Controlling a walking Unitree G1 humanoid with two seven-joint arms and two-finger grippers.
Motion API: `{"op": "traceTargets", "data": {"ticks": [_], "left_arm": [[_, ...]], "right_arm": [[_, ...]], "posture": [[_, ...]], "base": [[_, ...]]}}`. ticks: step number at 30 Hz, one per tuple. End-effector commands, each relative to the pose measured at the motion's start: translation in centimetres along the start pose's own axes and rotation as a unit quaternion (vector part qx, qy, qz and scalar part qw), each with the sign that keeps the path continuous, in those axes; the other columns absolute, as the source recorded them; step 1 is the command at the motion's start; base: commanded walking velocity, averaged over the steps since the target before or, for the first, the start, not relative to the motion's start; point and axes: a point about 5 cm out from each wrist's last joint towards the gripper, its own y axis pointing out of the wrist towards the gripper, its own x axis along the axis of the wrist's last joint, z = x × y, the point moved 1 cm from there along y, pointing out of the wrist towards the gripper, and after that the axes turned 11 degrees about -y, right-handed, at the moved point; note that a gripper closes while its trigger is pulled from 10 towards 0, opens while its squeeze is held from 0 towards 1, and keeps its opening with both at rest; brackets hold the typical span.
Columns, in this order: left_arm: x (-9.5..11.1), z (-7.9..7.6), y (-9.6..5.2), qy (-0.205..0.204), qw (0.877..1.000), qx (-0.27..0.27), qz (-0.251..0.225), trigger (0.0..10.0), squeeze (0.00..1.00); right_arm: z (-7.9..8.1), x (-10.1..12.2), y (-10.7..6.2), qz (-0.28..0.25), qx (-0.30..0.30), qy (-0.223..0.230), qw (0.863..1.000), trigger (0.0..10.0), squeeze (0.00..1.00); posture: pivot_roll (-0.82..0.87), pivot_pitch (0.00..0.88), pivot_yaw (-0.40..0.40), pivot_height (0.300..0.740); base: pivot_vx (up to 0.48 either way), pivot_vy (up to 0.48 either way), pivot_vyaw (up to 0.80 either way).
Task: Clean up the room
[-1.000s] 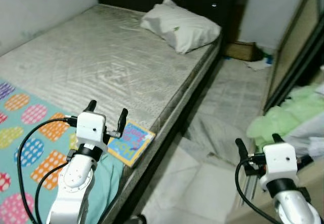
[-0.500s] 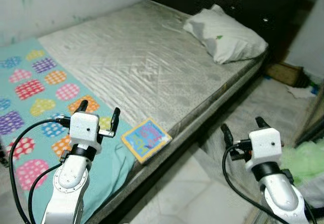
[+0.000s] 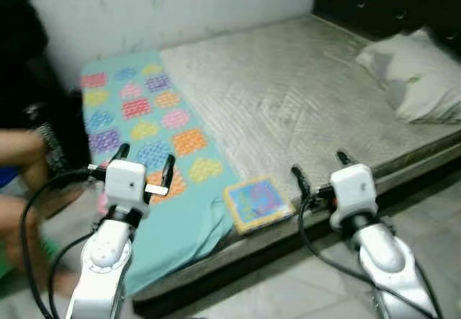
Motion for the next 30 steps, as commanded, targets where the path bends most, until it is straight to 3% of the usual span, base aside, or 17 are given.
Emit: {"op": "traceTargets", "data": {"ticks": [1,5,11,16,20,24,28,30], "left_arm": [[-0.1,1.0,-0.3,0.008,0.999,0.031,0.013,10.0,0.0],[0.2,1.1,-0.1,0.019,1.0,0.016,0.015,10.0,0.0],[-0.6,1.5,-0.1,-0.013,0.999,0.022,0.044,10.0,0.0],[-1.2,-0.6,-0.2,-0.018,0.998,-0.018,0.058,10.0,0.0],[-1.4,-1.2,-0.8,-0.016,0.997,-0.036,0.061,10.0,0.0],[-1.6,-1.1,-1.2,-0.024,0.998,-0.009,0.059,10.0,0.0],[-1.4,-0.8,-1.6,-0.023,0.998,0.029,0.051,10.0,0.0],[-1.3,-0.4,-1.7,-0.027,0.997,0.042,0.05,10.0,0.0]], "right_arm": [[0.8,0.7,0.7,-0.017,0.028,0.008,0.999,10.0,0.0],[1.5,1.3,1.8,-0.026,0.051,0.024,0.998,10.0,0.0],[3.4,2.6,3.4,-0.063,0.09,0.031,0.994,10.0,0.0],[3.8,2.5,4.0,-0.065,0.087,0.038,0.993,10.0,0.0],[3.5,2.0,3.8,-0.049,0.044,0.055,0.996,10.0,0.0],[3.1,1.0,3.3,-0.027,-0.015,0.063,0.998,10.0,0.0],[2.2,-1.6,2.4,0.038,-0.089,0.099,0.99,10.0,0.0],[2.0,-1.6,2.5,0.037,-0.089,0.097,0.991,10.0,0.0]], "posture": [[0.01,0.12,0.034,0.731],[0.02,0.134,0.027,0.731],[0.02,0.138,0.024,0.731],[0.02,0.139,-0.002,0.731],[0.01,0.132,-0.001,0.731],[0.01,0.137,0.009,0.731],[0.01,0.161,0.015,0.731],[0.01,0.169,0.012,0.731]], "base": [[0.0,0.0,0.8],[0.0,0.0,0.8],[0.0,0.0,0.75],[0.0,0.0,0.29],[0.0,0.0,0.0],[0.0,0.0,0.0],[0.0,0.0,0.0],[0.0,0.0,0.0]]}}
